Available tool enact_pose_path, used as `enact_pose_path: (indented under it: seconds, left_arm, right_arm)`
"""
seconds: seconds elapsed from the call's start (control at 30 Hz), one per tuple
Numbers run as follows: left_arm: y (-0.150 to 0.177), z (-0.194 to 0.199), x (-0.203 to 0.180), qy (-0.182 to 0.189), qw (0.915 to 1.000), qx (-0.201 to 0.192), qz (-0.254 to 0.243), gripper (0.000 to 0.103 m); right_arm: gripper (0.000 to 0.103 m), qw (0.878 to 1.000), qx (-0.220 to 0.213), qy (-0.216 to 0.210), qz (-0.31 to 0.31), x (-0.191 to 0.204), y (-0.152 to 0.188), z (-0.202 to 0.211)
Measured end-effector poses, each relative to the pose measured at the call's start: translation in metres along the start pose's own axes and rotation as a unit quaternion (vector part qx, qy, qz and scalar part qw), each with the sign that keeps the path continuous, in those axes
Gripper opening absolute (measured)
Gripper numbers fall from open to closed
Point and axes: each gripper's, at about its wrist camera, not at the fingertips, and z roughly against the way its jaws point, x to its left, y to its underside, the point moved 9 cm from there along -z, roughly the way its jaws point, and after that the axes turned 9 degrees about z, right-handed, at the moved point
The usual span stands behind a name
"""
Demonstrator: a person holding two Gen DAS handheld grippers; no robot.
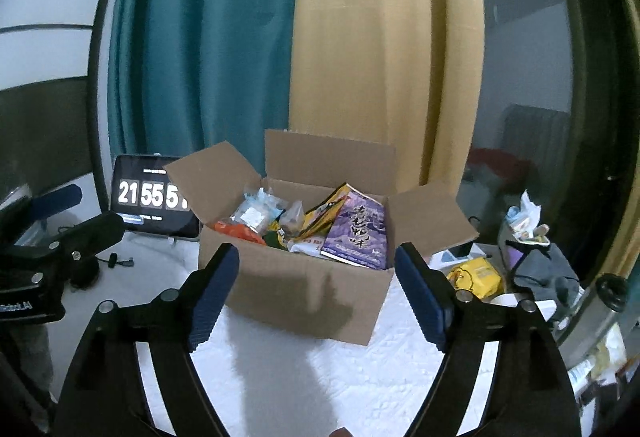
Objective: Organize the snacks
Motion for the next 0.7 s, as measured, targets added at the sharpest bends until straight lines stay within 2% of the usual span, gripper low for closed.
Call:
enact_pose_path:
  seconds: [0.23, 0.43, 0.7]
  left_arm:
    - [0.011, 0.025, -0.001, -0.013, 0.9998, -0.018, 0.000, 0.101]
    - [0.027, 0.052, -0.004, 0.001, 0.9992, -0.040, -0.007, 0.102]
    - [0.040, 0.086, -0.010, 0.020, 0.9983, -0.053, -0.013, 0.102]
  right_arm:
    - [0.083, 1.000, -0.019, 0.012, -0.012, -0.002, 0.010, 0.030]
    - [0.084, 0.998, -0.042, 0.024, -0.027, 0.002, 0.027, 0.061]
    - [0.084, 0.997, -0.051, 0.041, -0.028, 0.007, 0.041, 0.097]
